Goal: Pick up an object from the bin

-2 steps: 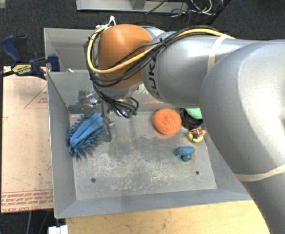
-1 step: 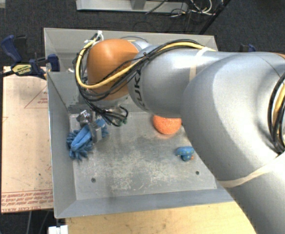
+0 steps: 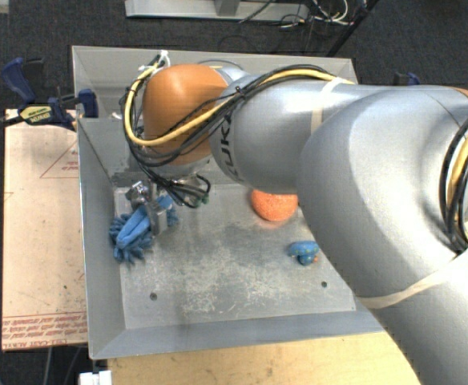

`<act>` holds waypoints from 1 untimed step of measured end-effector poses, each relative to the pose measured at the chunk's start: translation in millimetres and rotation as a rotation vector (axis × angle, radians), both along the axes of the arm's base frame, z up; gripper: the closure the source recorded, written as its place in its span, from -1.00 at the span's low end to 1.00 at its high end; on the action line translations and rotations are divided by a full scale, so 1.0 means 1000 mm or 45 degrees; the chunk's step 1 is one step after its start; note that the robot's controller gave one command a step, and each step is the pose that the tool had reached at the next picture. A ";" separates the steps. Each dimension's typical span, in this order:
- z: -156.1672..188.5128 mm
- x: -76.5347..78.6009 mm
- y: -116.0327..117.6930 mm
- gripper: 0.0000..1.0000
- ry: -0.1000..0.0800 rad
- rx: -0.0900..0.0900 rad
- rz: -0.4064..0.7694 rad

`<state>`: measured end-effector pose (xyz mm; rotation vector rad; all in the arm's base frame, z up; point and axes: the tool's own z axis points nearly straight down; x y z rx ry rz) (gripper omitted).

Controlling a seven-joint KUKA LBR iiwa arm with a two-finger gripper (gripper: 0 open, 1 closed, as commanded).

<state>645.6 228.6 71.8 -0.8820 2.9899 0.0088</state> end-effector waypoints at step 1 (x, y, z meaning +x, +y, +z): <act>0.158 -0.010 0.000 1.00 -0.012 0.004 0.042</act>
Offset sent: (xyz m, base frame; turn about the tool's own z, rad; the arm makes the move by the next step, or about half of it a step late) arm 0.0000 0.0000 0.0000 0.0000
